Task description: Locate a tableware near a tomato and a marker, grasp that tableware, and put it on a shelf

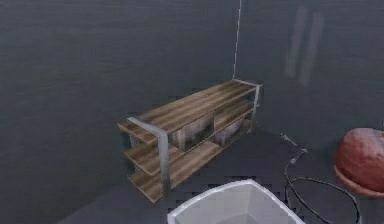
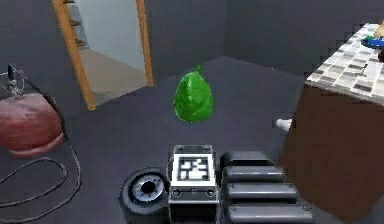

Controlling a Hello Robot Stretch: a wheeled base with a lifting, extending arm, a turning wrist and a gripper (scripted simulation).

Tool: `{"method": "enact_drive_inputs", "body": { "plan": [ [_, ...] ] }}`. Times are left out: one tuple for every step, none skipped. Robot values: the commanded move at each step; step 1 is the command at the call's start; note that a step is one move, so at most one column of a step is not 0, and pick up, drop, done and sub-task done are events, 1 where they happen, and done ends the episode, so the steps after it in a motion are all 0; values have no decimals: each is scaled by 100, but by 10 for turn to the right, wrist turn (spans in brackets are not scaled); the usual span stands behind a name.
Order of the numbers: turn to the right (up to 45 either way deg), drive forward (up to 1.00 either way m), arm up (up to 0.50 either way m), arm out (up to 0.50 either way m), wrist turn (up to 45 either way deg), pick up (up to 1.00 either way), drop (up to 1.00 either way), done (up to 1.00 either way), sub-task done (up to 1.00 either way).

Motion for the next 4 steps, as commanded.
{"method": "enact_drive_inputs", "body": {
  "plan": [
    [90, 0, 0, 0, 0, 0, 0, 0, 0],
    [0, 80, 0, 0, 0, 0, 0, 0, 0],
    [450, 0, 0, 0, 0, 0, 0, 0, 0],
    [450, 0, 0, 0, 0, 0, 0, 0, 0]
  ]
}}
